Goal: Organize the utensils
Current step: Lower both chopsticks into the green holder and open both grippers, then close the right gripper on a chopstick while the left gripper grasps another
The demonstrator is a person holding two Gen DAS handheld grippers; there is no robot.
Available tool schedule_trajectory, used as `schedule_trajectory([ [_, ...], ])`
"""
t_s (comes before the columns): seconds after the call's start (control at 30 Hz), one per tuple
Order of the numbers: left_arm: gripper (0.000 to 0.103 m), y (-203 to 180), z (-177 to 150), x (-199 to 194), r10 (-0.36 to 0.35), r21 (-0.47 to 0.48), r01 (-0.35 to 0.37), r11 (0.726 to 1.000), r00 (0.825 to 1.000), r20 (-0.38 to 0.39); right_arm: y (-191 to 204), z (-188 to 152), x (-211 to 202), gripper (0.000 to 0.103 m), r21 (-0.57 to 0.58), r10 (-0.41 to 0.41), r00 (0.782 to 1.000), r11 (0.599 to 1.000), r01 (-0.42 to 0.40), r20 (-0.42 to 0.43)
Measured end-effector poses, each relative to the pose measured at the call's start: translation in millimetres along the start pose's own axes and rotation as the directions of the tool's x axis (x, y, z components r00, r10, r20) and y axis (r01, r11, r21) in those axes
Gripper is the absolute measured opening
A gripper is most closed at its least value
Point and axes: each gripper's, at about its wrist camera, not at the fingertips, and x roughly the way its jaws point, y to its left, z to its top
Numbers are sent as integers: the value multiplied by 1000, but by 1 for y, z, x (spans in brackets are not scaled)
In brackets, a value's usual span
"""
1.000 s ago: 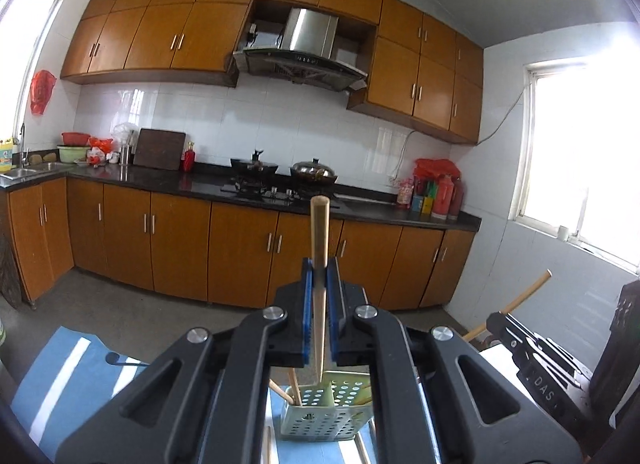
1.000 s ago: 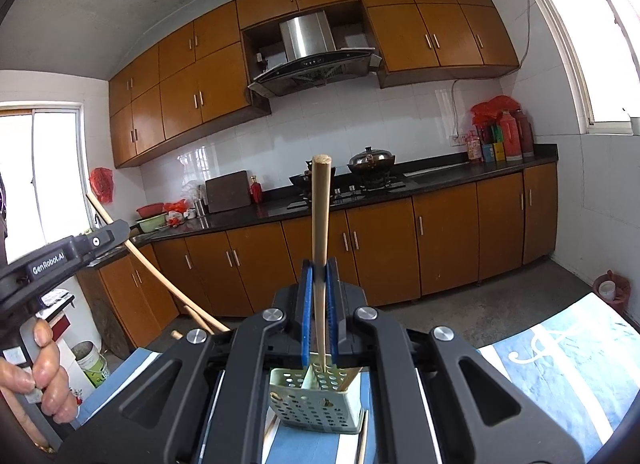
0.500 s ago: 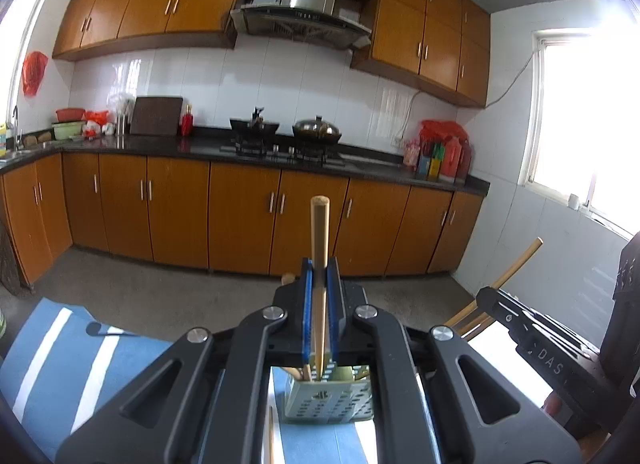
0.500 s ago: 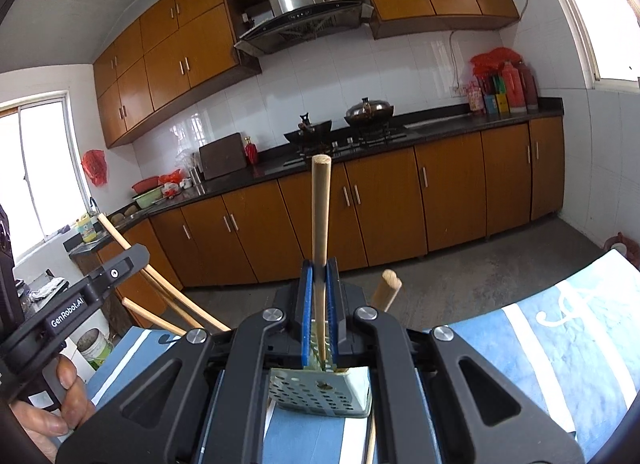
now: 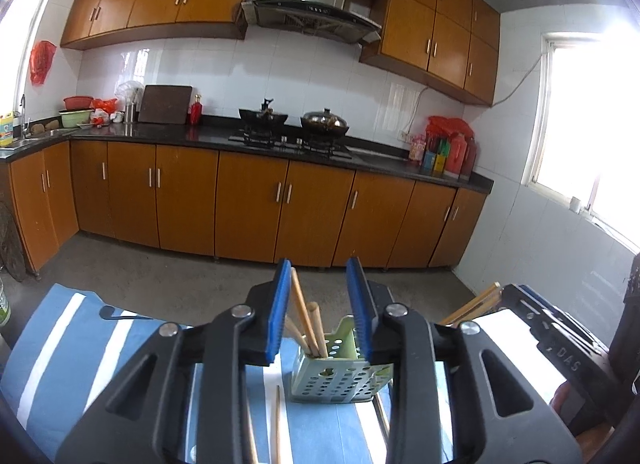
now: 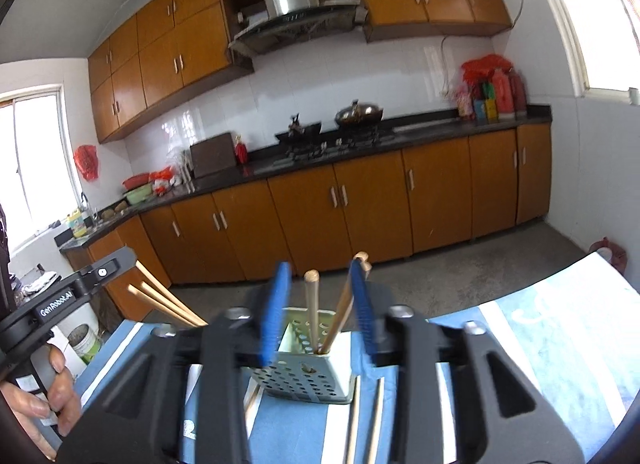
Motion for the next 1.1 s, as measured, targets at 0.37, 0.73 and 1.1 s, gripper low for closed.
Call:
schedule_trajectory([
  [0.37, 39, 41, -77, -66, 112, 57, -106, 993, 988, -106, -53, -83, -20, 36, 20, -123, 963, 991, 132, -239],
  [0.73, 39, 100, -170, -38, 167, -11, -184, 983, 911, -378, -29, -191, 39, 21, 1, -57, 840, 998, 68, -540],
  [1.1, 39, 86, -181, -19, 129, -12, -149, 989, 893, -431, -40, -197, 45, 8, -59, -154, 825, 988, 146, -543],
])
